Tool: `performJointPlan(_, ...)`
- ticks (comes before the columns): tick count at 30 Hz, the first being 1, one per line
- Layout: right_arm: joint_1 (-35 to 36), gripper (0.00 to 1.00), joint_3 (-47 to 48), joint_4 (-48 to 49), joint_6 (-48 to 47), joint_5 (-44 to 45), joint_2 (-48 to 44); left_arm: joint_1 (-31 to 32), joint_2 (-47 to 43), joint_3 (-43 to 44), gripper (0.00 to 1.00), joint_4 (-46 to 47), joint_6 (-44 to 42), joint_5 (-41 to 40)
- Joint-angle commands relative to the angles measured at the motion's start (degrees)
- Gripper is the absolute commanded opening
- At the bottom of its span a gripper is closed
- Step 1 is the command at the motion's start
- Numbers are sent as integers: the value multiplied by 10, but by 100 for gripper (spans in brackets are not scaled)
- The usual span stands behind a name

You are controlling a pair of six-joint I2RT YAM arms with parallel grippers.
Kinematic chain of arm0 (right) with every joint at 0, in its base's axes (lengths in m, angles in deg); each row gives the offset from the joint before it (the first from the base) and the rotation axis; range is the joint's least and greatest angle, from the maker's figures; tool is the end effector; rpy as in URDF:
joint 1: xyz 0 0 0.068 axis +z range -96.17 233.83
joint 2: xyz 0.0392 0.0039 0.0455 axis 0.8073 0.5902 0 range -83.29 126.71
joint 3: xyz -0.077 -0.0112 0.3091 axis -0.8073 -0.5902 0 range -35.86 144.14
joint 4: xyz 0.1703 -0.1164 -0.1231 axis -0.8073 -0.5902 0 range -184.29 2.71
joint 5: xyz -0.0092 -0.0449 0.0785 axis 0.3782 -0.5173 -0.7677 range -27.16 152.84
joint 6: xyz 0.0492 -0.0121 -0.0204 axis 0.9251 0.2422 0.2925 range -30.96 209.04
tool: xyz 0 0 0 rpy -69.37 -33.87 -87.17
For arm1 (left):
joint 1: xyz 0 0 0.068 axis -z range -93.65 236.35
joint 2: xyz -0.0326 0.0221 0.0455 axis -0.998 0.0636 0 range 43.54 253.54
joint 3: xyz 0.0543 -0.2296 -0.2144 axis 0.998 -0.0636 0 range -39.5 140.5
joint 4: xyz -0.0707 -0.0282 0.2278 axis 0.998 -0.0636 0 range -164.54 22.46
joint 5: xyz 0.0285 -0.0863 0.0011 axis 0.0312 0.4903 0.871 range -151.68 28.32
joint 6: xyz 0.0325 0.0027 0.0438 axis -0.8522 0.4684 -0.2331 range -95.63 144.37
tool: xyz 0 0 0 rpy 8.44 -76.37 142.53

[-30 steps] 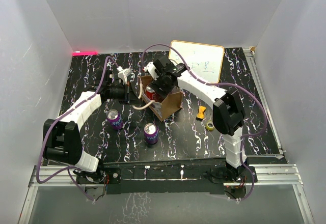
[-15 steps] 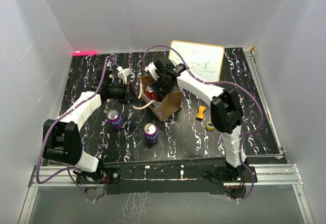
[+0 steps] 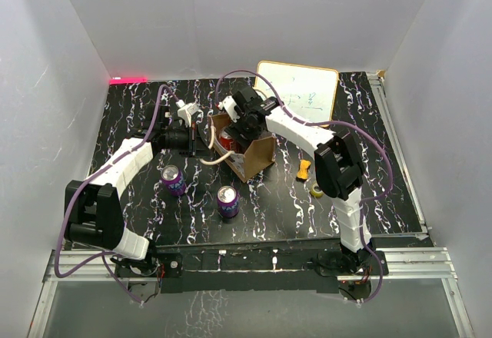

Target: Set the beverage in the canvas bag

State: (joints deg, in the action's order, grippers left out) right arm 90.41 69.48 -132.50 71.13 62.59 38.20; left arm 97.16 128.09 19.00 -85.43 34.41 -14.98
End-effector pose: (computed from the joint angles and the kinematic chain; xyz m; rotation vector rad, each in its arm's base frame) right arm 0.3738 0.2776 0.2776 -1.2131 2.3524 0.1151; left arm 0.2776 -0.0802 0.3109 0.4293 2.2544 -1.1320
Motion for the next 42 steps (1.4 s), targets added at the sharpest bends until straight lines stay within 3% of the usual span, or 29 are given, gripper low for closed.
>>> performJointPlan(1,-11,65,34,52,-15,36,1,-2,-30,2,0,0,-9,7)
performJointPlan(10,-11,82,58,47,-19,46,-7,-2,-35,0,0,0,-9,6)
performJointPlan(25,2,83,63,33,-17,-26,-90,-2,-36,3,0,-1,1,18)
performJointPlan(32,29,83,9,72,-24,-50,-165,-2,-30,9,0,6,6,49)
performJointPlan(35,32,83,-34,82,-38,-98,-207,-2,-30,14,2,7,7,68)
performJointPlan(42,50,84,-217,97,-132,-238,-335,-2,-42,2,16,25,-4,92)
